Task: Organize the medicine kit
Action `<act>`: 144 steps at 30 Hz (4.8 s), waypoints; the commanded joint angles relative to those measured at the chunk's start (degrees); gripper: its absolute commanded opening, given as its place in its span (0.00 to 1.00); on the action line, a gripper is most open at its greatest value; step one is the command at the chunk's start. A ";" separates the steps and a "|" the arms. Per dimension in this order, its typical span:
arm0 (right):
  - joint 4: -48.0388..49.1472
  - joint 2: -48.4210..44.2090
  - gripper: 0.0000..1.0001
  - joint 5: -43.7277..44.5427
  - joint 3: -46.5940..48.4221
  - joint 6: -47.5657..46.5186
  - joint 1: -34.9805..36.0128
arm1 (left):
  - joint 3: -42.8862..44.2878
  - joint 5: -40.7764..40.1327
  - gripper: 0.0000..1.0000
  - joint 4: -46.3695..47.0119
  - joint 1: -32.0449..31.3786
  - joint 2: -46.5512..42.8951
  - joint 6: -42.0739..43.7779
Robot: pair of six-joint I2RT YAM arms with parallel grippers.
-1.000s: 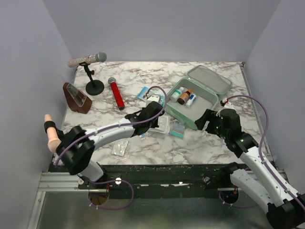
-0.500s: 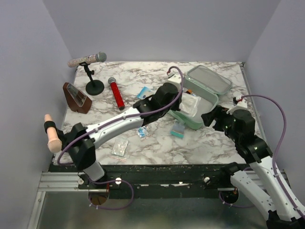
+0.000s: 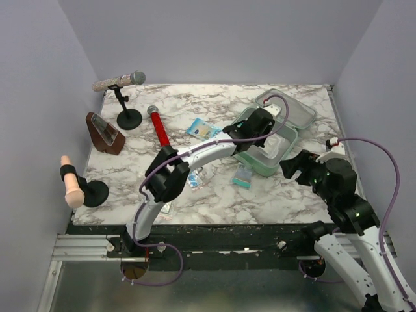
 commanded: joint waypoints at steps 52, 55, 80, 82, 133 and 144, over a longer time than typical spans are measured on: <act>4.12 3.25 0.85 -1.51 -3.93 -0.35 0.10 | -27.61 -12.18 0.83 1.24 4.58 -33.63 -11.86; 6.05 4.49 0.85 -3.09 -5.52 -0.27 0.10 | -38.16 -15.44 0.82 -1.57 7.04 -40.85 -16.70; 11.95 10.47 0.85 -7.84 -9.91 -0.62 0.19 | -53.86 -7.19 0.78 4.39 19.88 -39.03 -30.87; 12.04 10.47 0.85 -7.67 -10.00 -0.53 0.10 | -48.94 -6.22 0.80 4.40 20.67 -35.44 -30.43; 8.61 8.36 0.85 -4.85 -8.07 0.08 0.10 | -29.66 1.26 0.00 5.88 27.09 -1.57 -60.31; 8.61 7.92 0.85 -5.21 -6.49 0.35 0.10 | -41.00 -0.50 0.00 10.20 27.09 -23.28 -52.58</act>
